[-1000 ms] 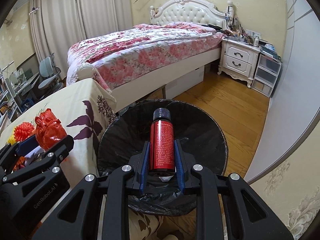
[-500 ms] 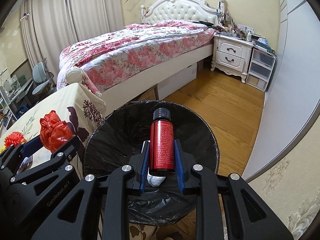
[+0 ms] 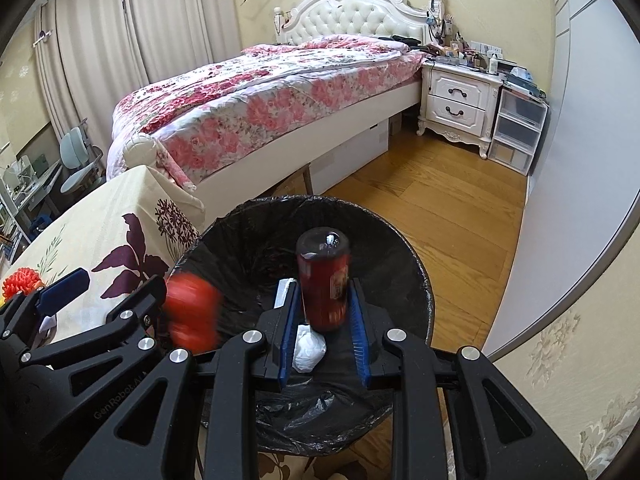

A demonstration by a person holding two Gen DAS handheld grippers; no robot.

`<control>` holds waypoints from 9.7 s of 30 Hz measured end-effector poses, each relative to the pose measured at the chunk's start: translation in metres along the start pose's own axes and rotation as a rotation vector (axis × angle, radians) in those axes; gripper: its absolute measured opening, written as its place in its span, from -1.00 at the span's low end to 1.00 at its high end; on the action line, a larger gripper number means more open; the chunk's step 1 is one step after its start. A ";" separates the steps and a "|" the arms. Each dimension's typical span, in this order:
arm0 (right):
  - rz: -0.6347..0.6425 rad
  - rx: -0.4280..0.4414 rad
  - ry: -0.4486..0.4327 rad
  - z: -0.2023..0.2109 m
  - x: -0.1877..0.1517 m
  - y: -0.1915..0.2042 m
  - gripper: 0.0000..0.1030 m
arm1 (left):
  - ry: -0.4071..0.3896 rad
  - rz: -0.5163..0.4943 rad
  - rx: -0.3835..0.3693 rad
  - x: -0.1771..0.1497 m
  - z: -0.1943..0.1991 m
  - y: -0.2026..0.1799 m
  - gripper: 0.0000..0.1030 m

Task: Collect trash
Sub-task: 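Carry the spray can and red bag over the bin and release both, then move both open tools back over the remaining items on the bed, then grasp the blue tube with the left tool while the right tool grasps the dark red cloth, then carry the blue tube and dark red cloth over the bin and open both tools, then move both open tools back over the items on the bed, then lower the right tool onto the orange packet and close it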

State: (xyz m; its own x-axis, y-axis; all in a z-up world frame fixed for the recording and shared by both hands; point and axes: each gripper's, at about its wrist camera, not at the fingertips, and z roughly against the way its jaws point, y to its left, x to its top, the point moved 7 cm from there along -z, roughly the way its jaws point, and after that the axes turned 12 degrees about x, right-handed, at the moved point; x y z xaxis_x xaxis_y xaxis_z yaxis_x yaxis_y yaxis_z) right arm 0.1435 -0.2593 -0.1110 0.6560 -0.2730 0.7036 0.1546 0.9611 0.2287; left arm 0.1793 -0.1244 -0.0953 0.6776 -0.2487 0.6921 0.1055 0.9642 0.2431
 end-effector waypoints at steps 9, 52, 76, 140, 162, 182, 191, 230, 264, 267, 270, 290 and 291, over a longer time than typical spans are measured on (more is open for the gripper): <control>-0.018 -0.032 -0.024 0.007 0.000 -0.008 0.02 | -0.009 0.017 0.019 0.000 0.004 0.007 0.77; 0.252 0.203 0.028 0.045 -0.052 0.156 0.34 | 0.043 0.293 0.354 -0.119 0.078 0.241 0.78; 0.419 0.381 0.198 0.020 -0.109 0.268 -0.23 | 0.113 0.417 0.425 -0.169 0.081 0.316 0.78; 0.320 0.223 0.041 0.049 -0.048 0.169 -0.43 | 0.012 0.336 0.080 -0.105 0.088 0.229 -0.63; 0.132 0.041 -0.038 0.035 0.001 0.048 -0.43 | -0.075 0.129 -0.043 -0.021 0.063 0.088 -0.63; 0.061 -0.037 -0.043 0.007 0.016 0.008 -0.43 | -0.038 0.023 -0.056 0.002 0.016 0.014 -0.63; 0.038 -0.047 -0.030 -0.005 0.016 0.000 -0.43 | -0.005 0.003 -0.054 0.004 -0.001 0.001 -0.63; 0.085 -0.023 -0.047 0.024 0.004 0.034 0.41 | -0.056 0.091 0.079 -0.019 0.049 0.079 0.61; 0.408 0.348 0.066 0.034 -0.057 0.265 0.41 | 0.116 0.421 0.420 -0.162 0.075 0.334 0.61; 0.441 0.367 0.085 0.030 -0.065 0.283 0.41 | 0.132 0.447 0.431 -0.171 0.076 0.345 0.61; 0.466 0.377 0.106 0.023 -0.073 0.295 0.41 | 0.145 0.466 0.435 -0.178 0.075 0.353 0.61; 0.495 0.404 0.146 0.019 -0.086 0.311 0.01 | 0.141 0.452 0.406 -0.176 0.072 0.341 0.61; 0.494 0.405 0.137 0.022 -0.084 0.310 0.01 | 0.140 0.450 0.401 -0.175 0.072 0.339 0.61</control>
State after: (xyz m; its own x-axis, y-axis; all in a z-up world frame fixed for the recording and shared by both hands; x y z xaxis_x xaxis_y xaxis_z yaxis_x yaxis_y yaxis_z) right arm 0.1202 0.0609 -0.0843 0.6712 0.2305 0.7046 -0.4624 0.8731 0.1547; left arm 0.0446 0.2389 -0.0853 0.6842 0.2156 0.6967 -0.4763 0.8556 0.2030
